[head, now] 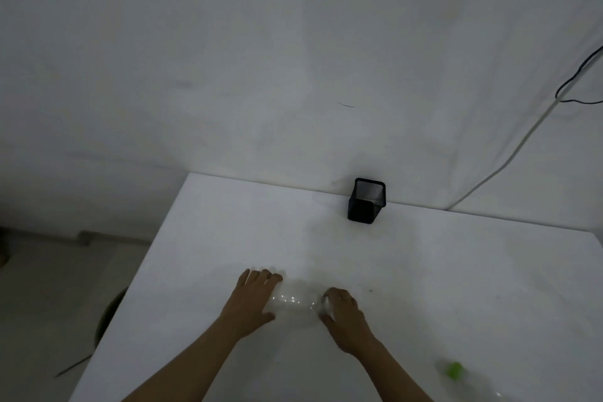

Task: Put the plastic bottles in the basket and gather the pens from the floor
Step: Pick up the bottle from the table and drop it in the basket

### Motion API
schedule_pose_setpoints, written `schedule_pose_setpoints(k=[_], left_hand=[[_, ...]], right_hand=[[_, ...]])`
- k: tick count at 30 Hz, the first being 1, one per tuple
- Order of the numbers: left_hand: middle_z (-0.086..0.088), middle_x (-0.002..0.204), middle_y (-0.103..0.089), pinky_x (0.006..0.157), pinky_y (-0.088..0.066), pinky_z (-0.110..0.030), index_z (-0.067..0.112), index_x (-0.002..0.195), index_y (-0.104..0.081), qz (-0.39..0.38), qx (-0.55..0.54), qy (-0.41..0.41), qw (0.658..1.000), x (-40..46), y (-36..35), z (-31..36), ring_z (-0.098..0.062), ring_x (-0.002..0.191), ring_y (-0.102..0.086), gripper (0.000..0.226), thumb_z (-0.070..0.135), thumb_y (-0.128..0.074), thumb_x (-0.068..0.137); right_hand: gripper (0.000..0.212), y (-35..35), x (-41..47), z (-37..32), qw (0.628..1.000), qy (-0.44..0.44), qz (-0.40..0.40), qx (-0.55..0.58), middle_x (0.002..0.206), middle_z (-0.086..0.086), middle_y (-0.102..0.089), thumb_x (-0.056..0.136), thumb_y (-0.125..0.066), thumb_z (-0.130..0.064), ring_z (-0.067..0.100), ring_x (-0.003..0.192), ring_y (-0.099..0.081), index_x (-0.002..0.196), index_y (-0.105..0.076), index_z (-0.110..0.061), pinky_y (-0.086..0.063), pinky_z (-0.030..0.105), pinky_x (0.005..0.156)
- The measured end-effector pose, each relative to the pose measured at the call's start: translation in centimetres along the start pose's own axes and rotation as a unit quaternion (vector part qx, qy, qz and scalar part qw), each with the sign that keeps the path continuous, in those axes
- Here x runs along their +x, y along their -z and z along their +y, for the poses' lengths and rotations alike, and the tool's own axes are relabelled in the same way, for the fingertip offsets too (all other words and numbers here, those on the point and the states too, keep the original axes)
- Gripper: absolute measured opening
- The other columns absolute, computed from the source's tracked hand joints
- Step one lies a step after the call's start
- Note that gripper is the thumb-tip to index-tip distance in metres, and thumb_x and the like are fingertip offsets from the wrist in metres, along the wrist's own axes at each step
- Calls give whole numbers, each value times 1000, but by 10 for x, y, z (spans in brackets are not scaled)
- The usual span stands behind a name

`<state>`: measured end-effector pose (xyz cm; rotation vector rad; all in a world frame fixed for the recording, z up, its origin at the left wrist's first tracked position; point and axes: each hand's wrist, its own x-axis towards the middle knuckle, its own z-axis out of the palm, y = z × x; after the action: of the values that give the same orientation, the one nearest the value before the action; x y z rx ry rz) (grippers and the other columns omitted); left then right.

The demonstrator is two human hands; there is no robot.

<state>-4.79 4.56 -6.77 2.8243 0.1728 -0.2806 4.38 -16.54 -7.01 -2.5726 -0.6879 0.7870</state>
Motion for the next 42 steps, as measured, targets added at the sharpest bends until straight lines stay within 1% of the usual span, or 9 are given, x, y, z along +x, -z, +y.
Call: schedule_pose_setpoints(k=[5, 9, 11, 16, 20, 25, 34, 38, 42], left_hand=[[5, 140, -42, 119, -17, -33, 26, 142, -32, 6, -17, 35, 999, -65, 24, -26, -17, 130, -39, 72, 44, -64, 80], [4, 136, -46, 115, -22, -31, 26, 141, -33, 34, -31, 60, 997, -130, 35, -52, -17, 125, -42, 72, 44, -65, 79], [4, 134, -47, 114, -24, -31, 26, 141, -34, 49, -42, 71, 995, -167, 39, -67, -17, 123, -44, 73, 44, -67, 78], [3, 135, -47, 111, -29, -32, 25, 139, -35, 73, -39, 100, 992, -257, 38, -103, -18, 123, -44, 73, 44, -69, 77], [-2, 135, -50, 106, -33, -33, 22, 136, -41, 105, -55, 126, 985, -315, 37, -121, -22, 122, -46, 72, 35, -74, 73], [-6, 142, -43, 113, -29, -36, 18, 141, -37, 128, -75, 166, 975, -362, 35, -131, -24, 129, -40, 76, 24, -72, 74], [-17, 149, -30, 108, -37, -40, 10, 145, -29, 188, -212, 323, 903, -397, 20, -160, -33, 131, -39, 68, 14, -63, 86], [-20, 133, -48, 99, -44, -38, 7, 140, -32, 160, -344, 339, 861, -406, 13, -180, -33, 121, -50, 51, 8, -51, 92], [-15, 131, -55, 96, -46, -32, 8, 136, -38, 137, -383, 355, 842, -415, 7, -196, -28, 117, -55, 43, 9, -48, 94]], right_hand=[[26, -18, -33, -57, 997, 45, 10, 65, 104, 3, -51, 90, -49, -28, 25, 101, -53, 113, -46, -16, -42, 34, 79], [26, -43, -69, -112, 981, 86, 32, 168, 99, 3, -59, 84, -55, -10, 19, 89, -60, 105, -48, -22, -42, 11, 66], [28, -62, -88, -141, 972, 92, 47, 212, 99, 1, -61, 83, -56, -6, 14, 84, -60, 101, -47, -25, -44, 7, 63], [23, -120, -137, -200, 938, 75, 51, 333, 104, 4, -61, 86, -57, -10, 21, 92, -64, 108, -55, -16, -60, 34, 78], [19, -157, -177, -240, 915, 91, 66, 388, 98, -2, -58, 89, -58, -10, 21, 94, -63, 107, -54, -10, -60, 23, 68], [18, -186, -206, -279, 899, 89, 99, 418, 97, 0, -57, 86, -62, -8, 16, 88, -61, 102, -53, -12, -59, 20, 61], [25, -241, -188, -344, 928, 103, 91, 347, 96, 3, -61, 76, -72, -23, 20, 87, -62, 89, -51, -25, -59, 41, 75], [23, -272, -179, -373, 928, 63, 87, 357, 97, 8, -59, 76, -69, -24, 25, 88, -61, 87, -49, -23, -56, 45, 78], [30, -299, -172, -398, 938, 56, 87, 331, 99, 13, -56, 77, -70, -23, 20, 82, -53, 95, -50, -10, -45, 23, 65]])
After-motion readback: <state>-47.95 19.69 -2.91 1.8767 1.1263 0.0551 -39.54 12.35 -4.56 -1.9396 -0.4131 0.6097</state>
